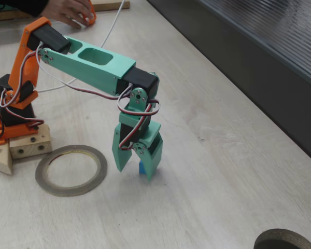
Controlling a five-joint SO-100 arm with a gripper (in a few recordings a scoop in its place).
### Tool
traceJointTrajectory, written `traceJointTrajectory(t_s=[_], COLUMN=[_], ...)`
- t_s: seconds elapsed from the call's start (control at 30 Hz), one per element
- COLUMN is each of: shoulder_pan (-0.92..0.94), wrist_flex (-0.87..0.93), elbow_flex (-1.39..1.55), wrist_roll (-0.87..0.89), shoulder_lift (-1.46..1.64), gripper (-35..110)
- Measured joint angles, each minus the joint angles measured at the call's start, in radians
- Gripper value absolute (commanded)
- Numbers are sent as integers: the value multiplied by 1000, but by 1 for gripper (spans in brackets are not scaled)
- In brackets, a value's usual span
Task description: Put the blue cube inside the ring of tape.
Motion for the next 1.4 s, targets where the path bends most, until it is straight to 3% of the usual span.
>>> traceJointTrajectory(t_s=[0.17, 0.43, 0.83, 1.27, 1.4], shoulder_pan=[0, 0, 0, 5, 92], wrist_flex=[0, -91, -124, -114, -118], elbow_flex=[0, 0, 3, 103, 169], wrist_roll=[0, 0, -3, -3, -3], shoulder_lift=[0, 0, 8, 264, 307], gripper=[15, 5, 4, 4, 4])
